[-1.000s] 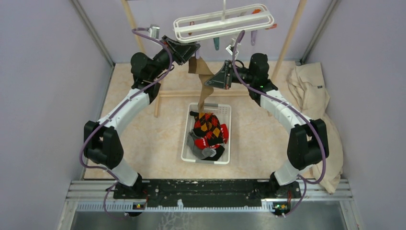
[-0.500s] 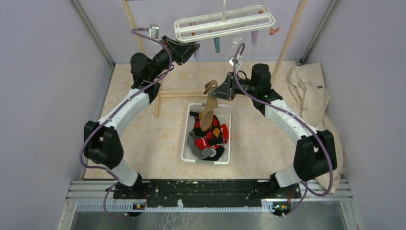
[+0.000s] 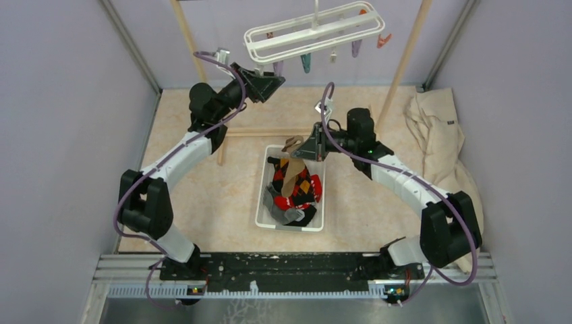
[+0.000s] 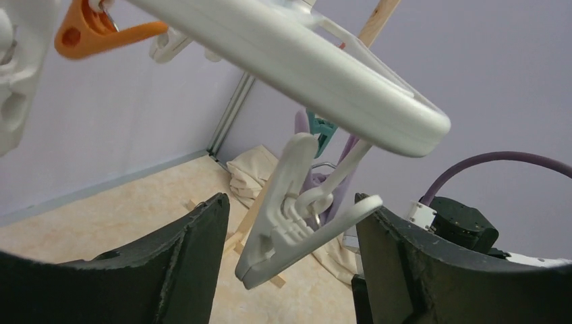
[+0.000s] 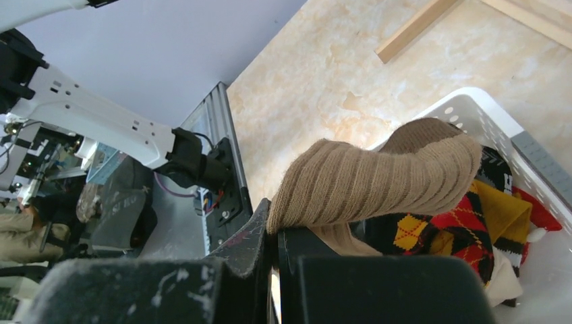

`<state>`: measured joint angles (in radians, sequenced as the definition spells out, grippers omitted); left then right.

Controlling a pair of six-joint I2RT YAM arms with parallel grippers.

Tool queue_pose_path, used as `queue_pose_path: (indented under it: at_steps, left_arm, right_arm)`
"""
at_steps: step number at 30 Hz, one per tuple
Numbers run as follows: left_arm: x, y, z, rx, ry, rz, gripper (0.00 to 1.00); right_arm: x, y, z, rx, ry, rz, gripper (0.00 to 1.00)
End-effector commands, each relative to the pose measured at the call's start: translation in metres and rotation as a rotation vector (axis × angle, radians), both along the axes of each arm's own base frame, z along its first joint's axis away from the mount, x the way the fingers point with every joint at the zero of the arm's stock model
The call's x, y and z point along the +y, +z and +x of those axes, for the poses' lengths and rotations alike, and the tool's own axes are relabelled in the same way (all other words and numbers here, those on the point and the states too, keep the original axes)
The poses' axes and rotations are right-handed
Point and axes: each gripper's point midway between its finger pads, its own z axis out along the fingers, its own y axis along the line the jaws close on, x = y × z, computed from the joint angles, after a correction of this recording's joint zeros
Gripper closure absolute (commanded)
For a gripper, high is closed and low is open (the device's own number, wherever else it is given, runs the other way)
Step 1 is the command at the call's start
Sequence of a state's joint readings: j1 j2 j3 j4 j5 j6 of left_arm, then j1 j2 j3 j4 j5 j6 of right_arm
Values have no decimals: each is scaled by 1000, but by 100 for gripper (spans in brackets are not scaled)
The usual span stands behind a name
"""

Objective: Remove the socks clipped to the hanger
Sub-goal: Place the sock in the bin.

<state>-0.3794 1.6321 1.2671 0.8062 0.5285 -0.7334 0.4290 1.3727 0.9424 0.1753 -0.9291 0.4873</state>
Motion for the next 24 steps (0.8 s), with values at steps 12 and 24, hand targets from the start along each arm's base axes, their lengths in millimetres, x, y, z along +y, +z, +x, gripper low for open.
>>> queue_pose_path:
  at_steps: [12,24]
  left_arm:
    - [17,-30,-41,19,7,43,20]
    - [31,-68,-83,100,-2,97,23]
  right_arm:
    - [4,-43,-10,2,-85,-118,100]
    - [-6,-115,-9,54,-184,-434,78]
